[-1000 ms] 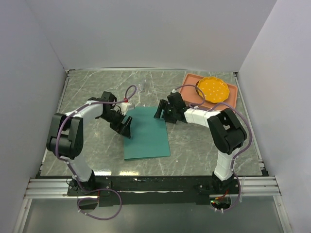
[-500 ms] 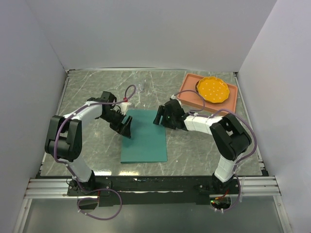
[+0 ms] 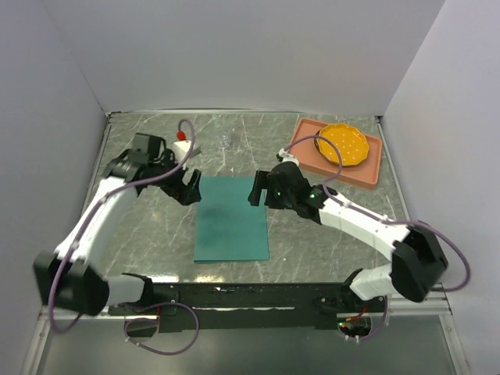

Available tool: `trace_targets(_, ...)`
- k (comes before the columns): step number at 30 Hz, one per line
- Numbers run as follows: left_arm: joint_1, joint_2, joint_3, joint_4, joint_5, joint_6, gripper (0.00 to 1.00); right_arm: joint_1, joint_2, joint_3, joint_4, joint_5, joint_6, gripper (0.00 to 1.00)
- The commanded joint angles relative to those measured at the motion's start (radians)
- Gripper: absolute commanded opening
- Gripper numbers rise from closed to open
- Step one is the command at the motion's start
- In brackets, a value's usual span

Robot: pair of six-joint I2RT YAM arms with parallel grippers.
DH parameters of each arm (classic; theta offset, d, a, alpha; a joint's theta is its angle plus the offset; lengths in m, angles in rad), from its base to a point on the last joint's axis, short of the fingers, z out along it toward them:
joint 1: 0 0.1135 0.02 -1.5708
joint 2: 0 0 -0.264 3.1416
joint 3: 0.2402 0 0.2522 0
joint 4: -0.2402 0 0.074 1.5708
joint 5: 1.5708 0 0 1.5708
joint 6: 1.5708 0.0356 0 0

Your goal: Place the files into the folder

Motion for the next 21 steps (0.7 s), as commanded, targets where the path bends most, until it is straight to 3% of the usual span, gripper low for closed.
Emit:
trace_targets(1, 0.009, -0.221, -0.036, 0.006, -0.116, -0.038, 0.96, 0.07, -0.126, 0.006, -0.139, 0.076, -0.057, 0.99)
trace_targets(5, 0.013, -0.397, -0.149, 0.071, -0.234, -0.061, 0.96, 0.125, -0.229, -0.043, -0.151, 0.077, -0.077, 0.99)
trace_targets(8, 0.013, -0.438, -0.173, 0.063, -0.276, -0.072, 0.96, 0.142, -0.321, -0.109, -0.128, 0.049, -0.072, 0.99)
trace_targets(21, 0.022, -0.399, -0.18, 0.056, -0.3, -0.134, 0.96, 0.186, -0.609, -0.234, -0.214, 0.115, -0.041, 0.99)
